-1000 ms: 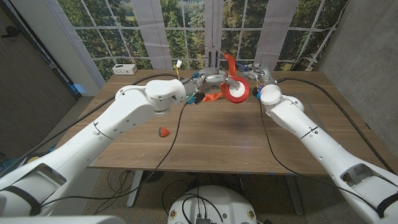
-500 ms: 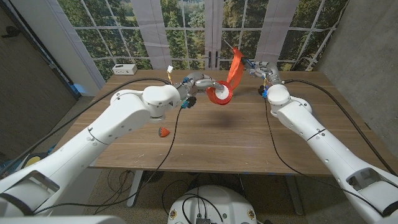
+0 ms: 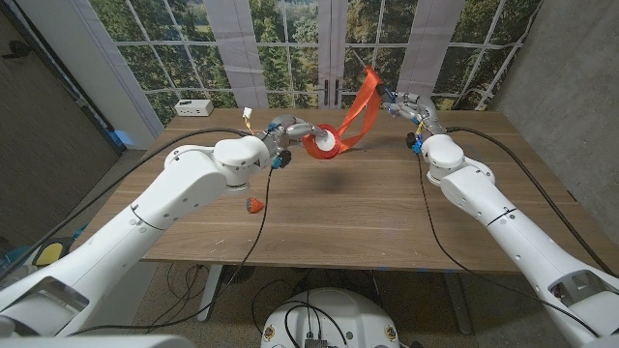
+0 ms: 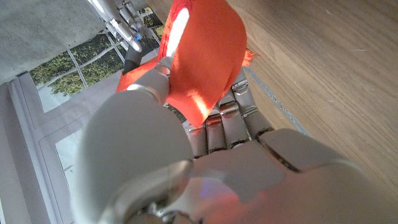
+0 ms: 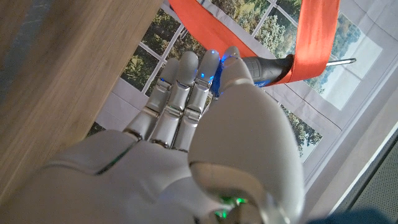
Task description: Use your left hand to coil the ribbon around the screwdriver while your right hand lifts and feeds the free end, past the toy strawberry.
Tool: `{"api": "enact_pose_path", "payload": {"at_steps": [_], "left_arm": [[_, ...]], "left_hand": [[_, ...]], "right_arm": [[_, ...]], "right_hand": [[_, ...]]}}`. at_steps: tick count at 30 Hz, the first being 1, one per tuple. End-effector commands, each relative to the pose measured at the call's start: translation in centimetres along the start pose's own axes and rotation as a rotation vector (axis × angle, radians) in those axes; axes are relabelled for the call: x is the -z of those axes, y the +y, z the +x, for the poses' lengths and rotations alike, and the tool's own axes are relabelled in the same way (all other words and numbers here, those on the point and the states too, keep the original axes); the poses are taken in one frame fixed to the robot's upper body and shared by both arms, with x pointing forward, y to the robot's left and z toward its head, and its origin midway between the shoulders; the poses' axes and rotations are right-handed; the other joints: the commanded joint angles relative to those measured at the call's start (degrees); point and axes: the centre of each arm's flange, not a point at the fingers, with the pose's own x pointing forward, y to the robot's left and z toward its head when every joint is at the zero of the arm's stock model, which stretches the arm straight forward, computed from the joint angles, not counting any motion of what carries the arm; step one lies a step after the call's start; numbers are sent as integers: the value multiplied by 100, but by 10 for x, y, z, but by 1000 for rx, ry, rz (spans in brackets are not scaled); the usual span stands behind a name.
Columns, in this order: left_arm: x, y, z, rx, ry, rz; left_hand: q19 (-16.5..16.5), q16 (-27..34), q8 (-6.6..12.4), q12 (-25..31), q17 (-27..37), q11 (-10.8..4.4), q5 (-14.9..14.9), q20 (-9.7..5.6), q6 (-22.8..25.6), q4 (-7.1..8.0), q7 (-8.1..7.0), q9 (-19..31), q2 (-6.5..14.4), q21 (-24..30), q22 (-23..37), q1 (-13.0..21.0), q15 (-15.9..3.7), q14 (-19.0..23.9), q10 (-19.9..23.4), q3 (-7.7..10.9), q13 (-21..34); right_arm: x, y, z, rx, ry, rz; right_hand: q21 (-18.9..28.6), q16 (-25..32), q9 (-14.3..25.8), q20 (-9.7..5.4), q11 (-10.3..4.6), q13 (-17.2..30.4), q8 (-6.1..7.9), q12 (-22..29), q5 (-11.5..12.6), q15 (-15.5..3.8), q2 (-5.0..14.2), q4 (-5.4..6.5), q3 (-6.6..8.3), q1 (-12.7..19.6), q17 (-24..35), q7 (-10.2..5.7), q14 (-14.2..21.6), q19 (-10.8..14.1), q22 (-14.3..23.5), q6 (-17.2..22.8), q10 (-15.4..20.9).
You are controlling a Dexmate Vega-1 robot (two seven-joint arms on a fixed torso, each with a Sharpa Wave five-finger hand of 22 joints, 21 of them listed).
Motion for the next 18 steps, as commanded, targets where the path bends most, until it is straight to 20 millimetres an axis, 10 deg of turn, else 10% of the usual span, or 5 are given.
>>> {"api": "enact_pose_path", "payload": {"at_steps": [1, 18], "left_arm": [[13, 35, -4, -148, 37, -38], [29, 78, -14, -315, 65, -102]], "left_hand": [[11, 27, -11, 28, 253, -1383, 37, 3, 1072, 82, -680, 135, 439, 25, 18, 470, -1506, 1198, 1442, 131, 1335], [1, 5, -34, 6, 239, -1386, 38, 0, 1088, 85, -682, 145, 441, 39, 15, 474, -1512, 1196, 1450, 130, 1352]], "right_arm": [[4, -4, -7, -60, -97, 18], [-1, 4, -10, -228, -271, 18]], "right_hand": [[38, -9, 361, -28, -24, 33, 25, 35, 40, -550, 101, 13, 36, -19, 37, 452, -3, -35, 9, 1586, 0], [59, -123, 353, -118, -67, 119, 16, 49, 20, -570, 102, 43, 66, -59, 150, 334, -113, -173, 10, 1552, -102]]}}
